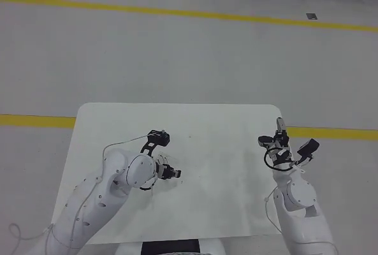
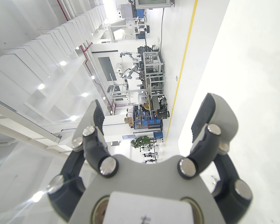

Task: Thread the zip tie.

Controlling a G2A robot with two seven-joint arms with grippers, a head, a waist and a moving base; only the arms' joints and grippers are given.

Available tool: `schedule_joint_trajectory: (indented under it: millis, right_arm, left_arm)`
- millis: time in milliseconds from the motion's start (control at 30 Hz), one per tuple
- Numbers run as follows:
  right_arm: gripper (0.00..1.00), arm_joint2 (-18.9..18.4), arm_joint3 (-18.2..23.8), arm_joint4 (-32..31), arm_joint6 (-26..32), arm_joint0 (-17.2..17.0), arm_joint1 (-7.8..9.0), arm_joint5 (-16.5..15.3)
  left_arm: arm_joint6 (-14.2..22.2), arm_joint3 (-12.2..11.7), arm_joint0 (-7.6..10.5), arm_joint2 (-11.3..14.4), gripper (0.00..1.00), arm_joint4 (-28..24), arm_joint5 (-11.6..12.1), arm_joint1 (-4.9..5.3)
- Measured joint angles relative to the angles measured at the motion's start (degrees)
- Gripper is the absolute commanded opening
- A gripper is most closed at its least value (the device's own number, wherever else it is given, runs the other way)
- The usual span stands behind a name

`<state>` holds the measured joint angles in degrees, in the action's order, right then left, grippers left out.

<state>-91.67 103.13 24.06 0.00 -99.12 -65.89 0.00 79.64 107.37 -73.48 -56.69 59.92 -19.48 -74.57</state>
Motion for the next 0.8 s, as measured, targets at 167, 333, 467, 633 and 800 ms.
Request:
schedule_joint_trajectory:
  millis: [167, 333, 467, 633, 800]
  right_arm:
    - [1.0, 0.0, 0.0, 0.0, 0.0, 0.0, 0.0, 0.0]
    - [1.0, 0.0, 0.0, 0.0, 0.0, 0.0, 0.0, 0.0]
    - [1.0, 0.0, 0.0, 0.0, 0.0, 0.0, 0.0, 0.0]
    - [1.0, 0.0, 0.0, 0.0, 0.0, 0.0, 0.0, 0.0]
    - [1.0, 0.0, 0.0, 0.0, 0.0, 0.0, 0.0, 0.0]
  left_arm:
    - [0.0, 0.0, 0.03, 0.0, 1.0, 0.0, 0.0, 0.03]
    - [-2.3, -1.1, -0.94, -0.7, 1.0, -0.1, 0.0, -0.08]
    - [-0.7, -1.9, -1.27, -2.2, 1.0, 2.3, 0.0, -0.98]
    - [0.0, -3.3, -1.7, -3.3, 1.0, 4.6, 0.0, -2.96]
    - [0.0, -4.7, -1.93, -4.0, 1.0, 6.4, 0.0, -4.93]
